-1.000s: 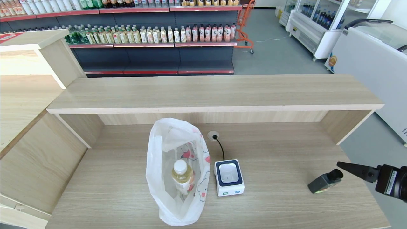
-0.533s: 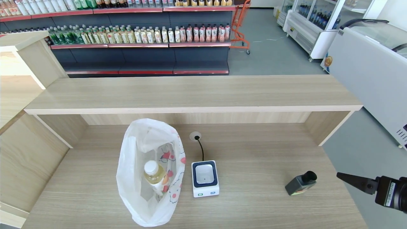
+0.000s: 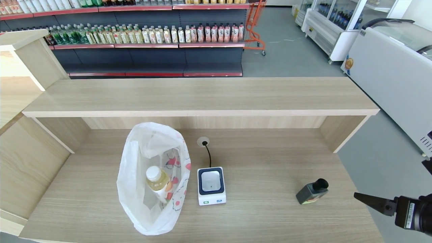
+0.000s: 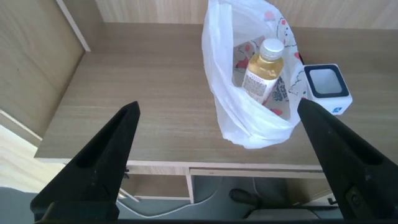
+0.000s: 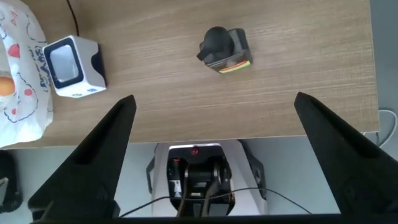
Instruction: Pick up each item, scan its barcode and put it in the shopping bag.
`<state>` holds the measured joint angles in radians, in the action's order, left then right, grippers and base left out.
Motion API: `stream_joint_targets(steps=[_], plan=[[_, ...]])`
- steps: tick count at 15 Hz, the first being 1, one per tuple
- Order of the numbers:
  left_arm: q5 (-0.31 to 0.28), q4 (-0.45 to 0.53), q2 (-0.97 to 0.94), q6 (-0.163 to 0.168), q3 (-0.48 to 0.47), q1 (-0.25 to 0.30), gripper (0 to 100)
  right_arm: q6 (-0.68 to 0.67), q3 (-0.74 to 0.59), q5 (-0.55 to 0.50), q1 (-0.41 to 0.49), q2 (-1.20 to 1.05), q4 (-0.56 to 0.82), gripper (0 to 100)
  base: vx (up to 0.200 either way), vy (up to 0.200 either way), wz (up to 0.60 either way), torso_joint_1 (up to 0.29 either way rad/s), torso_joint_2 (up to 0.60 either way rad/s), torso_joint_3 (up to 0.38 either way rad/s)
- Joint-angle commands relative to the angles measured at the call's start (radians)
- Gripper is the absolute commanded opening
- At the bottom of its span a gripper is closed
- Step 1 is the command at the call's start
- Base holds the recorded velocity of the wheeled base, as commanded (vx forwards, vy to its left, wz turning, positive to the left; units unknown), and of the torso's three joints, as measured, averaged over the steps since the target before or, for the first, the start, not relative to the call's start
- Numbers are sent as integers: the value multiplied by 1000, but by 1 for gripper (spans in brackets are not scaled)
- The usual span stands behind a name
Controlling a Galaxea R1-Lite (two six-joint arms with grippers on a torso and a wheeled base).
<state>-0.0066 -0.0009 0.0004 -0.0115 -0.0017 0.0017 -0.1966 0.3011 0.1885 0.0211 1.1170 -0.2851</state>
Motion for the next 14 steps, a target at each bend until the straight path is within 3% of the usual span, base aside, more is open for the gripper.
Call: stream_joint_targets(steps=[1, 4, 5, 8, 12, 14], plan=[[0, -1, 0, 1, 0, 0, 100, 78, -3, -34, 16, 9, 46, 100, -200, 0, 0, -7, 12, -2], [-1, -1, 0, 1, 0, 0, 100, 217, 0, -172, 20, 15, 80, 100, 0, 0, 0, 0, 0, 0], [-1, -1, 0, 4, 0, 0, 100, 292, 3, -261, 25, 40, 84, 100, 0, -200, 0, 2, 2, 2], [-1, -1, 0, 5, 0, 0, 100, 381, 26, -379, 86, 144, 75, 100, 0, -200, 0, -4, -6, 4], [-1, -1, 0, 8, 0, 0, 100, 490, 121, -389, 125, 270, 75, 100, 0, -200, 0, 16, 2, -1], [-1, -1, 0, 4, 0, 0, 100, 543, 148, -379, 117, 331, 73, 100, 0, 0, 0, 0, 0, 0]])
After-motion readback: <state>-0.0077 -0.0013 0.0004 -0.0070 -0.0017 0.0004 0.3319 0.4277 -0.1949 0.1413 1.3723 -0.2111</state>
